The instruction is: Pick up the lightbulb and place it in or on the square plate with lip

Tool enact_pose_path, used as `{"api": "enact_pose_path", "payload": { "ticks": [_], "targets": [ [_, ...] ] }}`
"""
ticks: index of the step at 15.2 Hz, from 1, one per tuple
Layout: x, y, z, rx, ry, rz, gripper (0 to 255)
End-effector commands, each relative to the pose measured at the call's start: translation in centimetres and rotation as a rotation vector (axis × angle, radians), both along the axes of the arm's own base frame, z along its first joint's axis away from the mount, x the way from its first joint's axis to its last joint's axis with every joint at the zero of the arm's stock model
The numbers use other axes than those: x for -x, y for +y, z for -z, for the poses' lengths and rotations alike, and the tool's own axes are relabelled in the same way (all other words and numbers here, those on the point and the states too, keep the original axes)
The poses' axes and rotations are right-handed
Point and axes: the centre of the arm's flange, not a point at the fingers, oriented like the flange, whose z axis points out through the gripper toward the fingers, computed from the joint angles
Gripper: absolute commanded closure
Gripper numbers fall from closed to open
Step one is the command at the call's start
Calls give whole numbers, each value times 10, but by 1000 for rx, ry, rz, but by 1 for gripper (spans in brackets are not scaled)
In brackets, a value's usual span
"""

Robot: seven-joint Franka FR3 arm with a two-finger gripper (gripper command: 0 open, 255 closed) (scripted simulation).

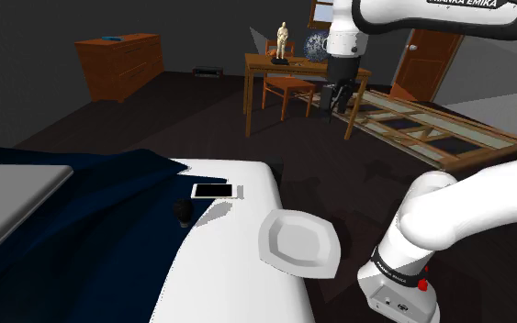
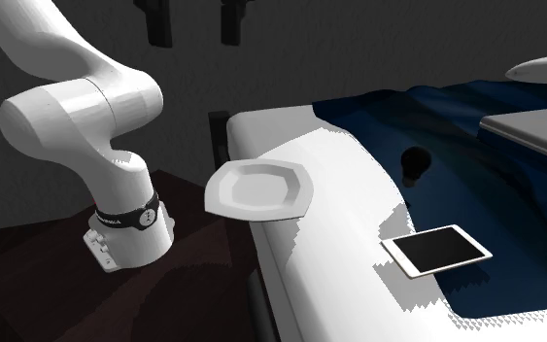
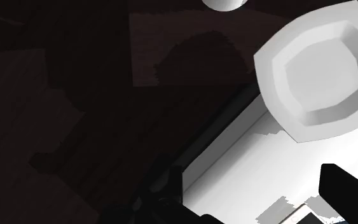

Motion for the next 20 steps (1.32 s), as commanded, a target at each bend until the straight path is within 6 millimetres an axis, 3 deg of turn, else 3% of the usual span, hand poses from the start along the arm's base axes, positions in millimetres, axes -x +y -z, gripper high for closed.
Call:
{"api": "enact_pose_path", "payload": {
  "ticks": [1, 20],
  "targets": [
    [0, 0, 0, 0, 0, 0, 0],
    [-98, 196, 114, 18, -85, -90, 0]
  ]
}}
